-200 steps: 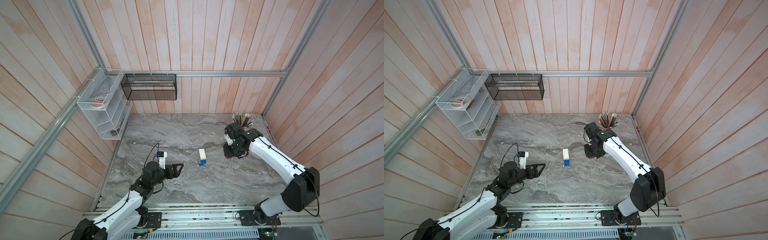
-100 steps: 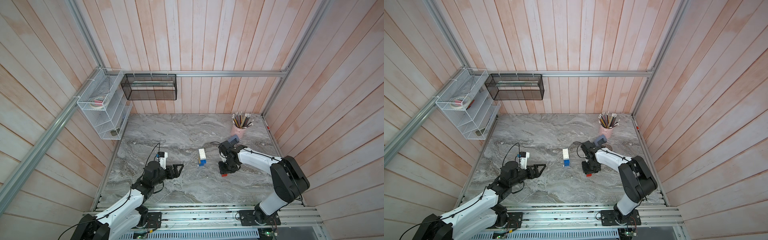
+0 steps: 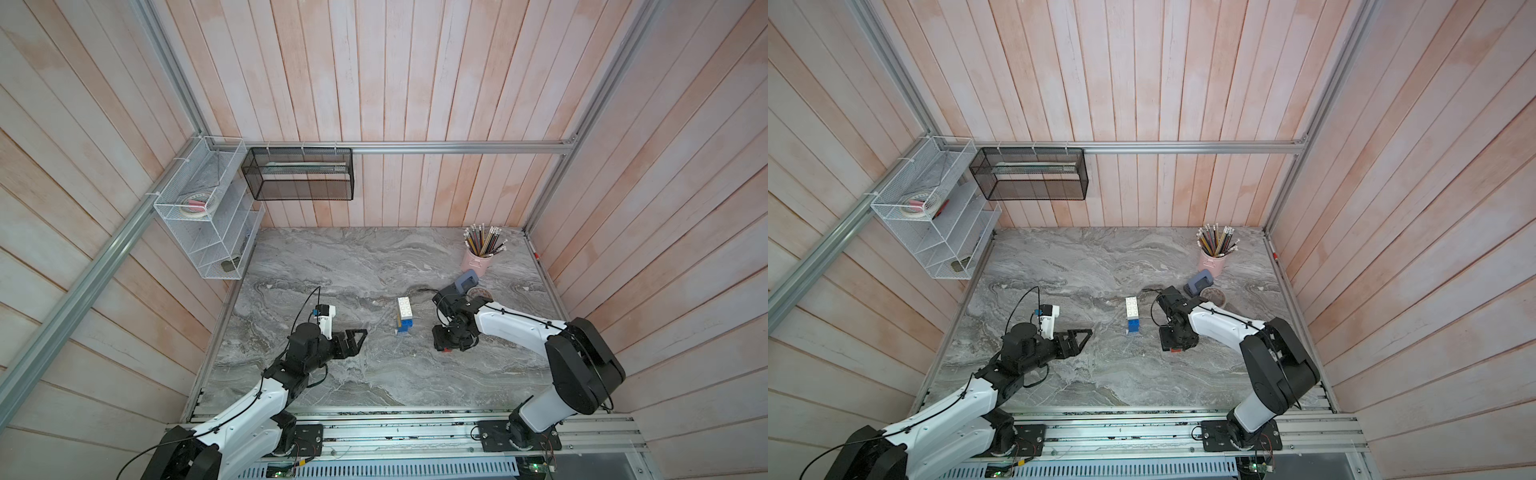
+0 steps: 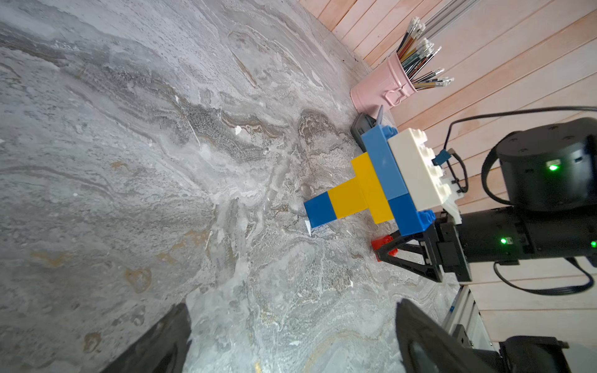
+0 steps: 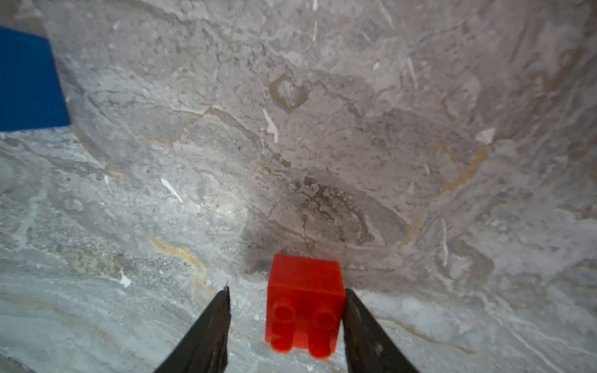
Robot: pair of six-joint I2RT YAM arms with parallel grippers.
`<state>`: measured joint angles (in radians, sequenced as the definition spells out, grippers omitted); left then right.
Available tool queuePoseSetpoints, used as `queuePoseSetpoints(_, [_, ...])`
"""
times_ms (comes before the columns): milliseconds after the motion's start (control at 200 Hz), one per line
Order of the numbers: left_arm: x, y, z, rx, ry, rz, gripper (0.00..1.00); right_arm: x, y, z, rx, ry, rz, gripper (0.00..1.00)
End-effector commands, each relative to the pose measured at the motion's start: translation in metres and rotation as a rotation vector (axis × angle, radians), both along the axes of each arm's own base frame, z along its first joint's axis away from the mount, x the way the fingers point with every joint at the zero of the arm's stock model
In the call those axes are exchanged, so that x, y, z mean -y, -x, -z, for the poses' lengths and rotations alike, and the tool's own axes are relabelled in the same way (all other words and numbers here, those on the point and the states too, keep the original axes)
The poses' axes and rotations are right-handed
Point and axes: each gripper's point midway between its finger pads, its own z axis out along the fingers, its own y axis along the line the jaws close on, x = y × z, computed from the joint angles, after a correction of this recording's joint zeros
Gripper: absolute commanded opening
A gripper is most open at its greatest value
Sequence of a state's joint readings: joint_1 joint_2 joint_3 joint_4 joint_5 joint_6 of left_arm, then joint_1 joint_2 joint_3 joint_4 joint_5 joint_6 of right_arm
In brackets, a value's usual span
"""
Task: Assemble a spoon with lego
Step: Pick up the lego brick from the center of the board.
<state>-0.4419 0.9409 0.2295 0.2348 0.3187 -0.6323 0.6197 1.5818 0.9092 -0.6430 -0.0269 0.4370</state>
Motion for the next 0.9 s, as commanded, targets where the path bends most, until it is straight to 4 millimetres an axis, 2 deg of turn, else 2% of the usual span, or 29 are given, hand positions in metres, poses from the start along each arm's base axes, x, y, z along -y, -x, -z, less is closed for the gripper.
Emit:
queuePoseSetpoints(0, [0.0027,0.0039,0.0011,0.005,0.007,0.022,1.0,0.0075,0.0011,0.0026,0.025,0.04,0.028,0.55])
queuePoseSetpoints(115, [0.0017,0.0046,0.0019,0.003,0.004,0.019,1.0,0.0107,0.0047,0.0045,0.026,0.051,0.037,0.49])
queuePoseSetpoints(335, [0.0016,0.0049,0.0016,0.005,0.003,0.02,1.0,0.0123,0.0073,0.0061,0.034,0.046,0.047,0.46])
queuePoseSetpoints(610, [0.0013,0.0048,0.0018,0.005,0.002,0.019,1.0,0.0102,0.0021,0.0037,0.054,0.042,0.046,0.44])
queuePoseSetpoints(890, [0.0008,0.0047,0.0024,0.004,0.0,0.016,1.0,0.0102,-0.0011,0.0035,0.058,0.053,0.043,0.35])
